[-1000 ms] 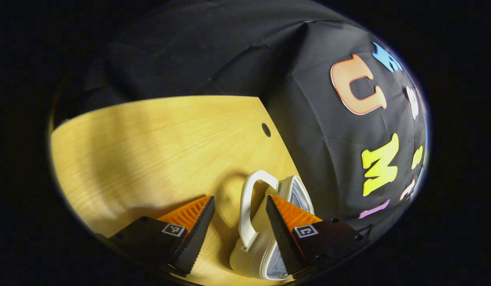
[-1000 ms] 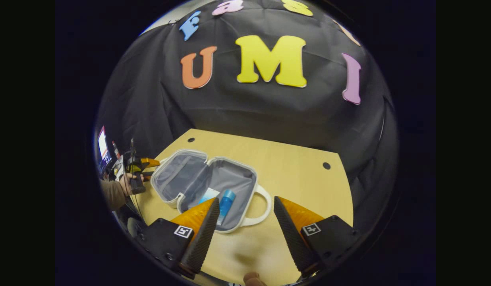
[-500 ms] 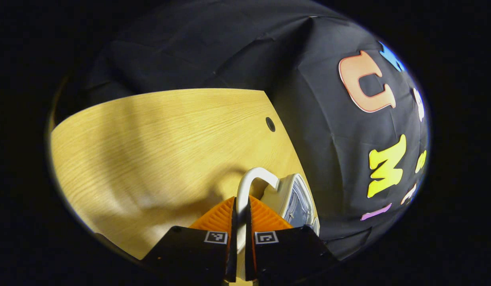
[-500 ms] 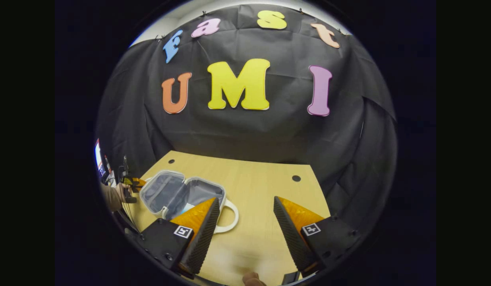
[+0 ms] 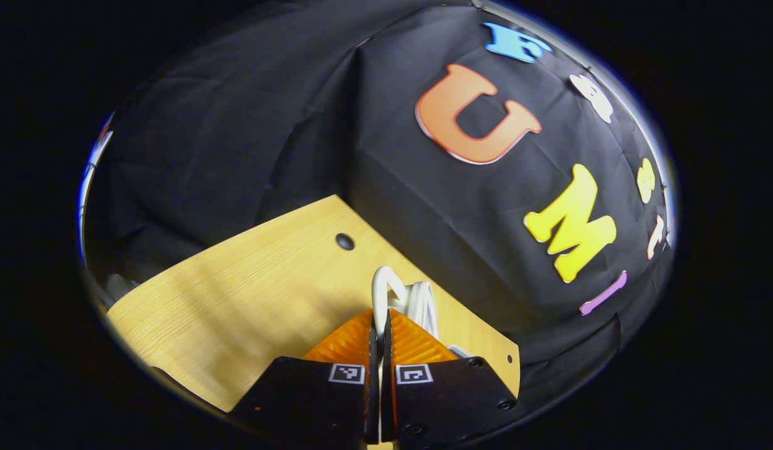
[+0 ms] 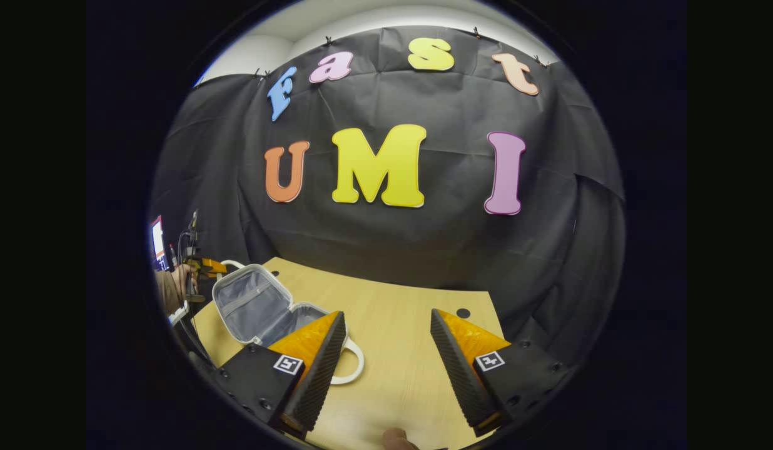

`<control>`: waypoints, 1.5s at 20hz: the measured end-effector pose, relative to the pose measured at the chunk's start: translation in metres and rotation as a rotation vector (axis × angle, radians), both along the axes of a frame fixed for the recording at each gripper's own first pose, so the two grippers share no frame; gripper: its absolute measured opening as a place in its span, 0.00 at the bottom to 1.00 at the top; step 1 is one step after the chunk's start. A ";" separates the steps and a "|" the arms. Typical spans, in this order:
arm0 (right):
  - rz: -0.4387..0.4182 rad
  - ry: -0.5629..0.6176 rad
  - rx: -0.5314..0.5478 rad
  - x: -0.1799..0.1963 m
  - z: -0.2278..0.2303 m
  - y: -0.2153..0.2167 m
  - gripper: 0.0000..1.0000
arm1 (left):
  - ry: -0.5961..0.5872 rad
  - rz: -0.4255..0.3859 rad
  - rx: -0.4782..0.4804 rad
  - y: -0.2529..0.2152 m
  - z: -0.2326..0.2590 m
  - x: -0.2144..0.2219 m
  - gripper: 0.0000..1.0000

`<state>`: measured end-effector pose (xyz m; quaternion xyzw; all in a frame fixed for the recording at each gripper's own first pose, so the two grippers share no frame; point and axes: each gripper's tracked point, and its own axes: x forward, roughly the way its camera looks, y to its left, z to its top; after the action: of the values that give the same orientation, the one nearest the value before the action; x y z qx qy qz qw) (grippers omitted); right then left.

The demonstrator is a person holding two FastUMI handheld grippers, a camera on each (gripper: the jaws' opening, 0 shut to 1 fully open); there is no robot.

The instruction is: First open the suitcase, pack the skin care products into it, and then close the suitcase.

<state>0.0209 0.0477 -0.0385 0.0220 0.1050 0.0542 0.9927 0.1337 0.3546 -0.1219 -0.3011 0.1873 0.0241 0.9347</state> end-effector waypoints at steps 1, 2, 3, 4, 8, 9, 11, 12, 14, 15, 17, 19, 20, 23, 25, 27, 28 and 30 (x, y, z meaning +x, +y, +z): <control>0.007 -0.006 0.006 0.001 0.002 -0.003 0.81 | -0.025 -0.017 0.025 -0.016 0.014 -0.001 0.04; 0.013 -0.010 0.009 0.002 0.003 -0.008 0.81 | -0.049 -0.041 0.046 -0.032 0.027 -0.005 0.04; 0.017 -0.017 0.010 0.003 0.004 -0.013 0.81 | -0.072 -0.065 0.056 -0.052 0.040 -0.009 0.04; 0.022 -0.022 0.010 0.005 0.004 -0.017 0.78 | -0.093 -0.088 0.066 -0.072 0.051 -0.011 0.04; 0.062 -0.026 -0.001 0.004 -0.001 -0.026 0.81 | -0.142 -0.178 0.116 -0.158 0.069 -0.023 0.04; 0.072 -0.026 -0.002 0.003 -0.002 -0.028 0.81 | -0.148 -0.201 0.115 -0.181 0.070 -0.027 0.04; 0.089 -0.020 -0.011 -0.001 -0.007 -0.032 0.81 | -0.139 -0.254 0.121 -0.225 0.065 -0.034 0.04; 0.095 -0.016 -0.010 -0.001 -0.011 -0.035 0.81 | -0.121 -0.284 0.136 -0.247 0.056 -0.036 0.04; 0.108 -0.004 -0.007 -0.005 -0.016 -0.041 0.81 | -0.088 -0.335 0.184 -0.288 0.040 -0.032 0.04; 0.115 -0.001 -0.010 -0.006 -0.019 -0.044 0.81 | -0.064 -0.367 0.225 -0.306 0.029 -0.031 0.04; 0.119 0.006 -0.021 -0.005 -0.023 -0.055 0.81 | -0.009 -0.427 0.303 -0.336 0.003 -0.035 0.05; 0.114 0.018 -0.020 -0.006 -0.030 -0.067 0.81 | 0.042 -0.458 0.338 -0.357 -0.026 -0.033 0.04; 0.109 0.030 -0.018 -0.006 -0.035 -0.073 0.81 | 0.065 -0.467 0.351 -0.362 -0.041 -0.033 0.04; 0.092 0.058 -0.021 -0.008 -0.046 -0.090 0.81 | 0.125 -0.485 0.403 -0.375 -0.074 -0.030 0.04; 0.079 0.077 -0.025 -0.008 -0.053 -0.100 0.81 | 0.164 -0.496 0.455 -0.381 -0.093 -0.033 0.05; 0.068 0.095 -0.017 -0.009 -0.060 -0.105 0.81 | 0.207 -0.512 0.519 -0.389 -0.114 -0.039 0.04; 0.065 0.105 -0.014 -0.009 -0.064 -0.106 0.81 | 0.221 -0.523 0.555 -0.393 -0.122 -0.042 0.04; 0.062 0.121 -0.016 -0.011 -0.070 -0.107 0.81 | 0.251 -0.534 0.624 -0.396 -0.137 -0.043 0.05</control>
<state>0.0097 -0.0588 -0.1084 0.0140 0.1658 0.0825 0.9826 0.0908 -0.0419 -0.2588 0.0604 0.3544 -0.1266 0.9245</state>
